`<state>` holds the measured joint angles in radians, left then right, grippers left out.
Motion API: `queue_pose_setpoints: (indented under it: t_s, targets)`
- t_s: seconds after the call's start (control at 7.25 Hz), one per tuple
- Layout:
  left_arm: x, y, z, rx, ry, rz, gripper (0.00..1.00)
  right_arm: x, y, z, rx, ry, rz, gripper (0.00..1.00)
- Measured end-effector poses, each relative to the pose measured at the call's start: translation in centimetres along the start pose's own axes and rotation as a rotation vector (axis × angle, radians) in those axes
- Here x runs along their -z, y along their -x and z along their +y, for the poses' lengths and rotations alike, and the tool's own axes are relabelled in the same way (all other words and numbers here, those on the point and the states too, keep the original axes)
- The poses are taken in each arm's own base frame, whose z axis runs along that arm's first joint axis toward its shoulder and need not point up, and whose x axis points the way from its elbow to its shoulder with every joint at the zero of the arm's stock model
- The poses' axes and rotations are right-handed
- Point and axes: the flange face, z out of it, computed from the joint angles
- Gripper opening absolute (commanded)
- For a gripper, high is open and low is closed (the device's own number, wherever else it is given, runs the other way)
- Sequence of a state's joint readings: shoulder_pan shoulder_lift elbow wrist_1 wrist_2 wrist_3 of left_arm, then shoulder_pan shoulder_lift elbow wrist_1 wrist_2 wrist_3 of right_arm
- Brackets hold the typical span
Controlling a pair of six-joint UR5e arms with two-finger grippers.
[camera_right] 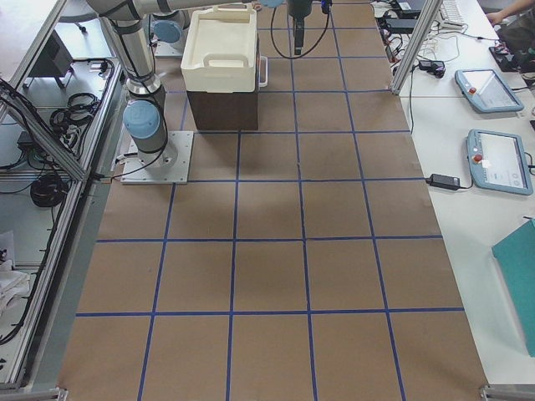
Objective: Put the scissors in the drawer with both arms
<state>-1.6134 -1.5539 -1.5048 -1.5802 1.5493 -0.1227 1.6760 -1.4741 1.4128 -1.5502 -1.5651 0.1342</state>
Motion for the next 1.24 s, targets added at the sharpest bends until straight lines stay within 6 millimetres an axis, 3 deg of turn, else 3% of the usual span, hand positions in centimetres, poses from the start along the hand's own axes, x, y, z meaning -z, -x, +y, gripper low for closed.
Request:
queue_pose_setpoints:
  t_s: [0.41, 0.83, 1.24]
  targets:
    - [0.2, 0.1, 0.1, 0.001, -0.003, 0.000, 1.00, -0.1, -2.1, -0.6, -0.031, 0.009, 0.000, 1.00]
    - [0.0, 0.2, -0.1, 0.002, -0.001, 0.002, 1.00, 0.0, -2.4, -0.3, -0.035, 0.006, 0.005, 1.00]
    - [-0.8, 0.8, -0.5, -0.014, 0.010, 0.000, 1.00, -1.2, -2.2, -0.2, -0.119, 0.011, 0.011, 1.00]
